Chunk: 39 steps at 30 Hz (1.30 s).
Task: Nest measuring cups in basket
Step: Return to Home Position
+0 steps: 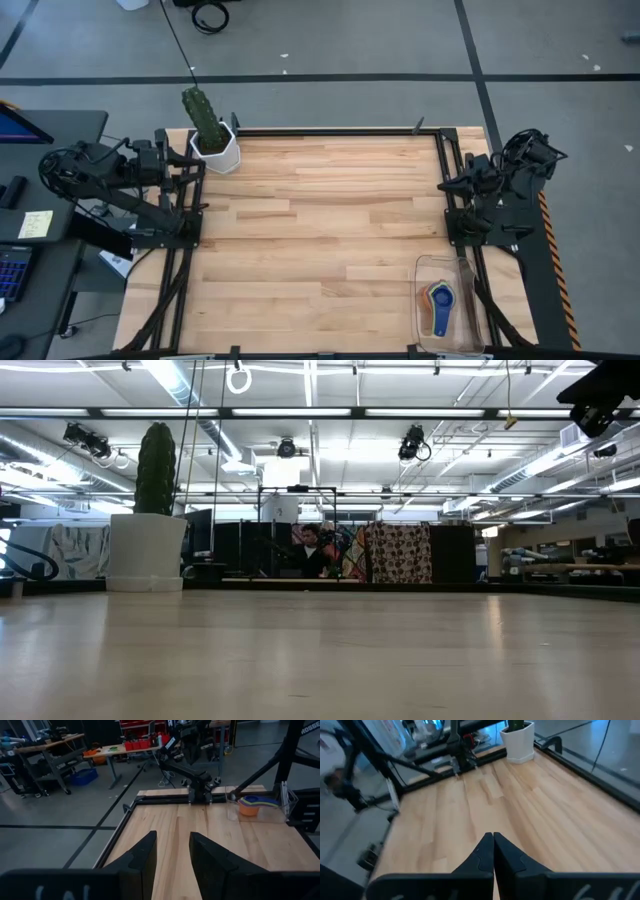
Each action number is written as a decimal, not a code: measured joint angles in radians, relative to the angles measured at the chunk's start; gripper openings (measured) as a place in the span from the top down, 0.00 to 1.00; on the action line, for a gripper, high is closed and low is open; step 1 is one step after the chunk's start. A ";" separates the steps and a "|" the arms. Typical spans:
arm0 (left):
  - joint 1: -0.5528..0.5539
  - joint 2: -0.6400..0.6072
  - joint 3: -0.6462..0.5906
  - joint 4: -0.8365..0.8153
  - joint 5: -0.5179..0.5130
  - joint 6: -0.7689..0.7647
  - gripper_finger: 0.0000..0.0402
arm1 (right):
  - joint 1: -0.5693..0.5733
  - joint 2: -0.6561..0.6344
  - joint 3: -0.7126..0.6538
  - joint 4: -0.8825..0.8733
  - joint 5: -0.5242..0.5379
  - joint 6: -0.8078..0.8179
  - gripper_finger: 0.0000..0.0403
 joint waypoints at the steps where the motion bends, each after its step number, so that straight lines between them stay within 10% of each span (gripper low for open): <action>1: 0.000 0.000 0.000 -0.001 0.000 0.000 0.70 | 0.000 0.000 -0.006 0.020 0.000 0.018 0.99; 39: 0.000 -0.029 -0.009 -0.096 0.038 0.006 0.70 | 0.000 0.001 -0.647 0.945 0.044 -0.134 0.99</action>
